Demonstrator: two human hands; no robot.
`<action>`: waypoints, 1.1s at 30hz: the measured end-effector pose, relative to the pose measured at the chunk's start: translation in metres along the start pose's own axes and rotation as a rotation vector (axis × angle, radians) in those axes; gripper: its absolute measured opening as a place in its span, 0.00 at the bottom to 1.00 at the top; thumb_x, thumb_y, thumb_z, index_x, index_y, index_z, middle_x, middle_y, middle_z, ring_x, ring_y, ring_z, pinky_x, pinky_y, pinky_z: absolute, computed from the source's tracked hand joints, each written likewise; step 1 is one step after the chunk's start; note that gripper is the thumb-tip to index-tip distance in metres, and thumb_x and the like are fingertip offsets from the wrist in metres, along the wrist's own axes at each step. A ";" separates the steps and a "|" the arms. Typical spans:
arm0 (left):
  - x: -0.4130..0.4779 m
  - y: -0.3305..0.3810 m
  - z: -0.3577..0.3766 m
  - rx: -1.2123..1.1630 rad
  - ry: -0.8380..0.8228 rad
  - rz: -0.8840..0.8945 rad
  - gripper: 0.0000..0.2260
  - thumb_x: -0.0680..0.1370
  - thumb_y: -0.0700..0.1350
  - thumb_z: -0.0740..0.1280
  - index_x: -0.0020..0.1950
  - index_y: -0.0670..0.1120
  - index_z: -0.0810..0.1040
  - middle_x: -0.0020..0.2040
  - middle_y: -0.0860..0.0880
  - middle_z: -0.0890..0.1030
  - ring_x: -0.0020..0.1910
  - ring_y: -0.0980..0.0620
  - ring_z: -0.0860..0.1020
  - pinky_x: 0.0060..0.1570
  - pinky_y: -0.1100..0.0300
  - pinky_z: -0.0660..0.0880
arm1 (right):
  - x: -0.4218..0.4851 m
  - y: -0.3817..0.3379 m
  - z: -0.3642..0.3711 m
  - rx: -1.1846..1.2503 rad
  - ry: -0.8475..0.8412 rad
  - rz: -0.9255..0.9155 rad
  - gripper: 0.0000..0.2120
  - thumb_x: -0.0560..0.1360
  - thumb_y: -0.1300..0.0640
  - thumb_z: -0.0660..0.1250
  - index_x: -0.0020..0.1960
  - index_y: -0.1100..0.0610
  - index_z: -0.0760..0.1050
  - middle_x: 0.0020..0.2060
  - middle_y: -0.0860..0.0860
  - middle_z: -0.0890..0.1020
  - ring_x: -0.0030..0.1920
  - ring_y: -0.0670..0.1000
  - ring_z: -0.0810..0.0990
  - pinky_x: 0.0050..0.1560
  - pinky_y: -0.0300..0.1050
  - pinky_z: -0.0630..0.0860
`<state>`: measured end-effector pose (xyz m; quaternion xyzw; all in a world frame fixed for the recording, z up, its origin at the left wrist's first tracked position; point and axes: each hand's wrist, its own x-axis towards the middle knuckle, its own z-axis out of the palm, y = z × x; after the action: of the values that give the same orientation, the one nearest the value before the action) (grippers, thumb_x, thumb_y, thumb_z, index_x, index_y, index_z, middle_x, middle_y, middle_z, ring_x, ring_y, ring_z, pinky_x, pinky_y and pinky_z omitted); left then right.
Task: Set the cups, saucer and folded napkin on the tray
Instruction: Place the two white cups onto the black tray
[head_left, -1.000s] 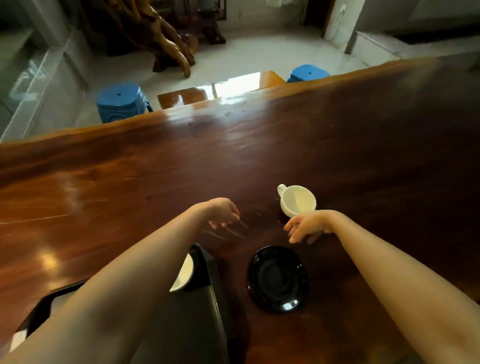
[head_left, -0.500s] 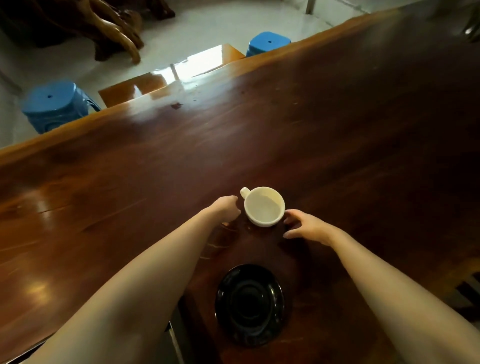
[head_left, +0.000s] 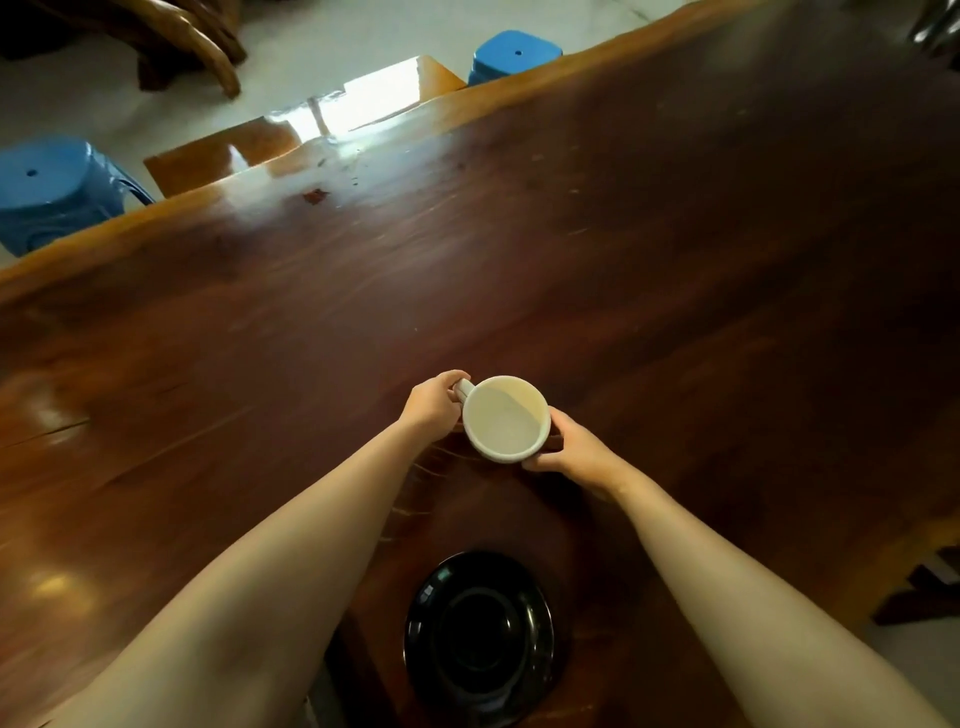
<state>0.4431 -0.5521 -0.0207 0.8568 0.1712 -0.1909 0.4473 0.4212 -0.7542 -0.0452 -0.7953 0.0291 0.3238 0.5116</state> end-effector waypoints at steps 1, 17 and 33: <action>-0.001 -0.001 0.000 -0.053 0.010 -0.020 0.19 0.77 0.32 0.58 0.65 0.45 0.73 0.58 0.40 0.80 0.51 0.44 0.80 0.48 0.53 0.79 | 0.000 -0.001 0.001 0.022 0.001 0.000 0.38 0.60 0.62 0.76 0.67 0.47 0.68 0.62 0.52 0.76 0.61 0.51 0.76 0.62 0.54 0.75; -0.055 -0.021 -0.091 -0.277 0.263 -0.048 0.16 0.75 0.34 0.62 0.60 0.45 0.77 0.49 0.44 0.81 0.43 0.49 0.78 0.35 0.63 0.78 | -0.031 -0.103 0.051 -0.030 -0.129 -0.179 0.38 0.68 0.68 0.71 0.72 0.49 0.61 0.60 0.47 0.73 0.57 0.47 0.73 0.49 0.36 0.72; -0.281 -0.160 -0.251 -0.546 0.710 -0.070 0.16 0.77 0.34 0.62 0.64 0.42 0.74 0.53 0.43 0.79 0.42 0.47 0.80 0.37 0.58 0.81 | -0.126 -0.210 0.275 -0.225 -0.430 -0.448 0.39 0.68 0.69 0.71 0.73 0.51 0.58 0.64 0.50 0.70 0.63 0.52 0.70 0.64 0.54 0.69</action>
<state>0.1683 -0.2910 0.1346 0.7135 0.3872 0.1519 0.5639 0.2672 -0.4612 0.1170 -0.7468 -0.2911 0.3651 0.4735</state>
